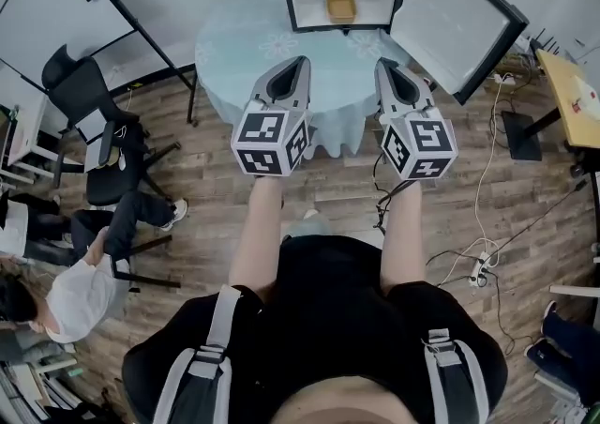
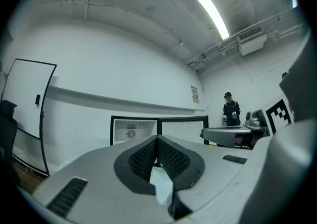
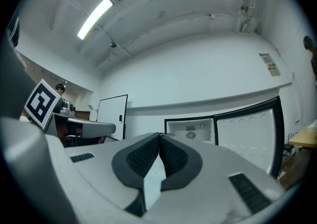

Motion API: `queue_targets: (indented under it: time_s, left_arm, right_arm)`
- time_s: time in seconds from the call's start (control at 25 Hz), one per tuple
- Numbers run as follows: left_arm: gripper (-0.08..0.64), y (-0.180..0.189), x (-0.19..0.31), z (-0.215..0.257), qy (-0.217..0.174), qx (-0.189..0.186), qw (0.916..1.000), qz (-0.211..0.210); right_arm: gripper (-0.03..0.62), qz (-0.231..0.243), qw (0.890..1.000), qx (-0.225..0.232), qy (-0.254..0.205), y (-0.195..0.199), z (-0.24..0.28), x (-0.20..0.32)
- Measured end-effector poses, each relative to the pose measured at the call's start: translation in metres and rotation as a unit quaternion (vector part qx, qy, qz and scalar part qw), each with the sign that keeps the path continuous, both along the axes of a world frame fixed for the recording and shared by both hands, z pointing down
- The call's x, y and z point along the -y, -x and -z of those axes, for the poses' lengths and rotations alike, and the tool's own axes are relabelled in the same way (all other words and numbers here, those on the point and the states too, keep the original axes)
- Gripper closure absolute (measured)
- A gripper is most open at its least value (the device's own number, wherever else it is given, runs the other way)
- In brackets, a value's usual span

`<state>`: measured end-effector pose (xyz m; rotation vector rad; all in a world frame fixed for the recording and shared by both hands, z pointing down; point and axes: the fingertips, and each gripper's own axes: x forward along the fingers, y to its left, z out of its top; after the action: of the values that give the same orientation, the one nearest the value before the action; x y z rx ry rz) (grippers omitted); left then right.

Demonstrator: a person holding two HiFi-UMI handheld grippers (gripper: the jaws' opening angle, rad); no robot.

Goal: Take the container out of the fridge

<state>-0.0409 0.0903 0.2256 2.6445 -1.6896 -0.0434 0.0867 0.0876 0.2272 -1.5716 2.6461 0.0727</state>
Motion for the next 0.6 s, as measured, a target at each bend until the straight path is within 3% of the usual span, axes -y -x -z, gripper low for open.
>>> queue_targets:
  time_s: [0.24, 0.44, 0.6]
  left_arm:
    - [0.557, -0.004, 0.035, -0.016, 0.017, -0.008, 0.9998, -0.009]
    - [0.557, -0.026, 0.092, -0.030, 0.030, -0.021, 0.9989, -0.028]
    - [0.557, -0.035, 0.127, -0.047, 0.052, -0.018, 0.9980, -0.032]
  right_arm:
    - [0.588, -0.004, 1.000, -0.020, 0.018, -0.005, -0.017, 0.020]
    - [0.588, -0.020, 0.998, -0.048, 0.033, -0.023, -0.028, 0.066]
    - [0.588, -0.032, 0.998, -0.021, 0.058, -0.036, -0.043, 0.100]
